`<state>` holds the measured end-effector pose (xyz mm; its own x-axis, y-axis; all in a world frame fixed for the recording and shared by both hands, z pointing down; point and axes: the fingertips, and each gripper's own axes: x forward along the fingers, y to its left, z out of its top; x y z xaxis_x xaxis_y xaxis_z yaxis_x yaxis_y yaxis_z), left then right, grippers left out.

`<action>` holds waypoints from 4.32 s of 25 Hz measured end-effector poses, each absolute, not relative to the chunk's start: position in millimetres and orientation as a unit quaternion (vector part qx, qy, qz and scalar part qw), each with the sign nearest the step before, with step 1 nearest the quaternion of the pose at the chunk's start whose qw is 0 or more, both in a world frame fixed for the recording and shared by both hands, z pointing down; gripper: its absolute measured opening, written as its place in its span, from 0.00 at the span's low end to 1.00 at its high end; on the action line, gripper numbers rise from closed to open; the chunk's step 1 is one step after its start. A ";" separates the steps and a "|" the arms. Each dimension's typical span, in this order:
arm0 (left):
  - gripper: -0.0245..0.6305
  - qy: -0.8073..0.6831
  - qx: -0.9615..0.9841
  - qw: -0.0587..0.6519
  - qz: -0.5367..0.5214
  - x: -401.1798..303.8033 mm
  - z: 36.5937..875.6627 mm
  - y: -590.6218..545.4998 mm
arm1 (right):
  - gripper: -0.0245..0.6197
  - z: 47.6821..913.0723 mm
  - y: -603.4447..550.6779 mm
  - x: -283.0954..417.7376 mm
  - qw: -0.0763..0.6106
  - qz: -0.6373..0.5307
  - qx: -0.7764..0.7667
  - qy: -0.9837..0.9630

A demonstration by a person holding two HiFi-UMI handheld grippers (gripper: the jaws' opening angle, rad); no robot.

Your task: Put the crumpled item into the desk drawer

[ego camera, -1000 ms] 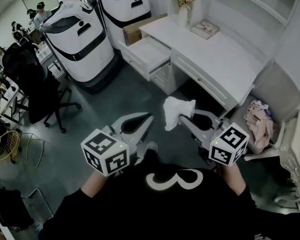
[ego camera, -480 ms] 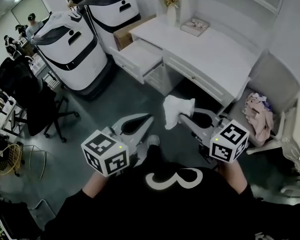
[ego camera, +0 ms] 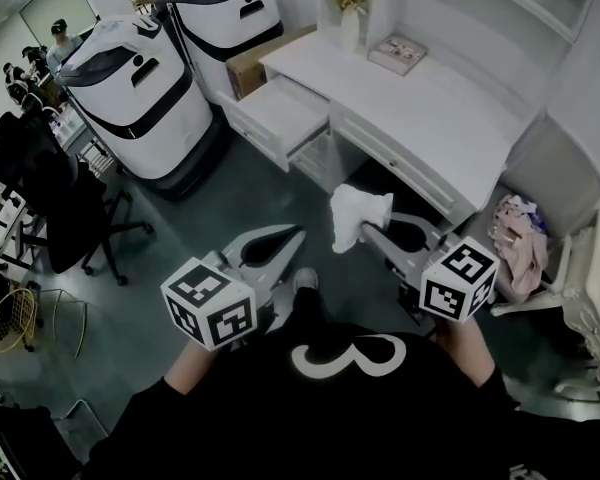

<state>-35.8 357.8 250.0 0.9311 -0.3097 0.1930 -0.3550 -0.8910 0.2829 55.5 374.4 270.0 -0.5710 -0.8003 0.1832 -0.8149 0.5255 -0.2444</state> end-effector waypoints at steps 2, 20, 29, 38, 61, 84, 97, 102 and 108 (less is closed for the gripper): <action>0.05 -0.172 0.969 0.164 0.072 -34.2 253.5 341.4 | 0.11 272.4 358.4 58.3 0.025 0.157 0.463 -0.872; 0.05 -0.169 0.953 0.233 0.101 -8.8 295.7 97.6 | 0.11 311.6 122.7 78.1 0.057 0.225 0.462 -0.856; 0.05 -0.171 0.945 0.256 0.115 -6.2 322.5 -9.1 | 0.11 334.8 20.0 78.8 0.077 0.251 0.465 -0.845; 0.05 -0.189 0.944 0.242 0.122 -10.9 337.0 -61.8 | 0.11 350.1 -23.3 81.4 0.107 0.243 0.474 -0.839; 0.05 -0.269 0.909 0.285 0.138 -11.6 371.4 -173.1 | 0.11 390.1 -164.4 86.9 0.131 0.279 0.414 -0.856; 0.05 -0.347 0.857 0.348 0.158 -22.5 448.2 -288.0 | 0.12 504.5 -301.0 85.2 0.245 0.313 0.369 -0.840; 0.05 -0.352 0.832 0.395 0.168 -34.2 495.3 -314.3 | 0.12 610.9 -336.7 72.0 0.326 0.347 0.346 -0.809; 0.05 -0.350 0.824 0.411 0.174 -38.8 511.0 -319.6 | 0.12 653.6 -344.6 69.1 0.362 0.362 0.335 -0.791; 0.05 -0.353 0.817 0.421 0.175 -44.5 522.9 -332.0 | 0.12 692.8 -353.3 73.5 0.397 0.379 0.335 -0.766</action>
